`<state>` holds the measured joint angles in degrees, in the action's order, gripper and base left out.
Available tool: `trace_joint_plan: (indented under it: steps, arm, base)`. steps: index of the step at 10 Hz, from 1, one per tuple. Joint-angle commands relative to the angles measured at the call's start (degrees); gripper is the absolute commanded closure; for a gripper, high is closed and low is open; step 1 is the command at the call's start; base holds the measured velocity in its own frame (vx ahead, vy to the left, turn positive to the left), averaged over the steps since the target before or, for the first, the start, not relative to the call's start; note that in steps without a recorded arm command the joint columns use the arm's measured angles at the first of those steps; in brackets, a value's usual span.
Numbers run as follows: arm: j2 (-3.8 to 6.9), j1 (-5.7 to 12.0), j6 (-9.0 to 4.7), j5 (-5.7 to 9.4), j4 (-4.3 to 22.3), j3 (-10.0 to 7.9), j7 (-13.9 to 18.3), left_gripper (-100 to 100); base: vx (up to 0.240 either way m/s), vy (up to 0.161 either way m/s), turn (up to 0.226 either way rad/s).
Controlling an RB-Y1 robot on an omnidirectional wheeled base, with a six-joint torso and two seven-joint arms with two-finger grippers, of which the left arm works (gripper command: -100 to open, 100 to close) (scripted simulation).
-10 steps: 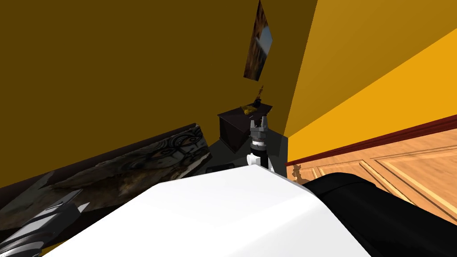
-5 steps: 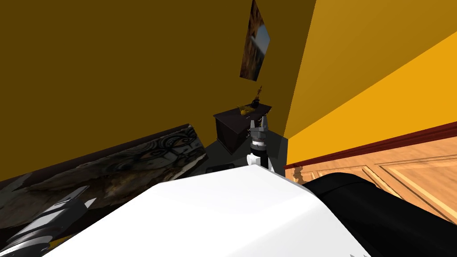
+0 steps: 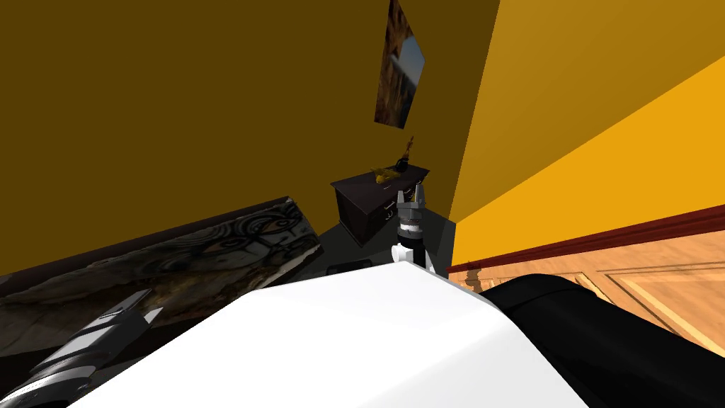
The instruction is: Push the door open
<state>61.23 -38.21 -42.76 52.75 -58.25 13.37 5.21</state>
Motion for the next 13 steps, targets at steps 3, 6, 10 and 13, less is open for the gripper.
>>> trace_joint_plan:
  steps: [3,6,10,13]
  arm:
    - [-0.51,0.46,-0.53,-2.69,-0.18,-0.68,1.42,-100]
    - [-1.00,0.88,-1.02,-5.48,-0.44,-1.46,2.85,-100]
    - [-1.57,1.36,-1.57,-8.62,-0.74,-2.34,4.45,-100]
    - [-2.02,1.75,-2.02,-11.29,-0.97,-3.10,5.82,-100]
  base:
    - [0.027,-0.236,0.041]
    - [-0.001,-0.226,0.047]
    - [0.026,-0.237,0.044]
    - [-0.017,-0.240,0.049]
